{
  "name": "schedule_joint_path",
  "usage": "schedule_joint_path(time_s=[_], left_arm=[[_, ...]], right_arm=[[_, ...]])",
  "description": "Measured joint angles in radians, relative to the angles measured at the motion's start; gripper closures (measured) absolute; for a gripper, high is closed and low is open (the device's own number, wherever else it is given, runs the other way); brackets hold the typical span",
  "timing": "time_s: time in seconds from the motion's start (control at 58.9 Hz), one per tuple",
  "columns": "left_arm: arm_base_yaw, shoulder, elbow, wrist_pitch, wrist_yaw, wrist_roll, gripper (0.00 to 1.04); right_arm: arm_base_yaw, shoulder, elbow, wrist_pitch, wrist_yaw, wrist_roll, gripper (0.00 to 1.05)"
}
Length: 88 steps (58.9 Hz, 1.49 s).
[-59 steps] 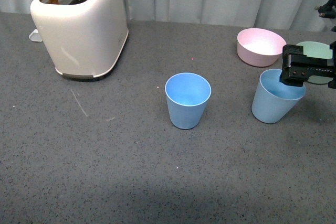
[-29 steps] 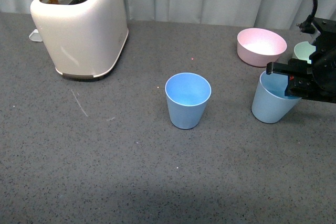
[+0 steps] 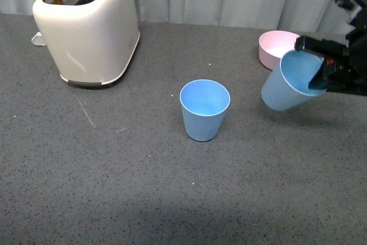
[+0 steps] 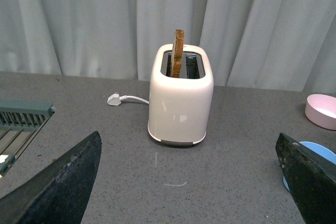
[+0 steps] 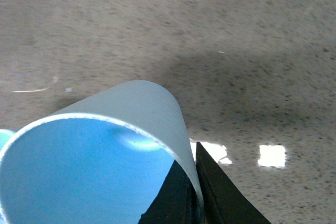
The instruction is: Stack blue cups with both arms
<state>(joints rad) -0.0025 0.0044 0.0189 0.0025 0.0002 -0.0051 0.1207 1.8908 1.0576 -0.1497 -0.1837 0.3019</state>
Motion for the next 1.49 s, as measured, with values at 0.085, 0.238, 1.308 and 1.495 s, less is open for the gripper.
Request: schedule_joint_path(time_s=[0.085,0.238,1.308,1.495], left_arm=[[0.0,0.0,0.0,0.0,0.0,0.0,0.07],[0.0,0.0,0.0,0.0,0.0,0.0,0.07],[0.0,0.0,0.0,0.0,0.0,0.0,0.07],[0.0,-0.001,0.0,0.0,-0.003,0.0,0.07]], right_arm=[[0.032,-0.047,0.002,-0.013,-0.044,0.015,1.04],[0.127,-0.088,0.012,-0.035,-0.074,0.036,1.04],[0.214,-0.049,-0.003,0.085,-0.019,0.019,0.13],[0.211,-0.063,-0.353,0.936,0.454,-0.21,0.34]])
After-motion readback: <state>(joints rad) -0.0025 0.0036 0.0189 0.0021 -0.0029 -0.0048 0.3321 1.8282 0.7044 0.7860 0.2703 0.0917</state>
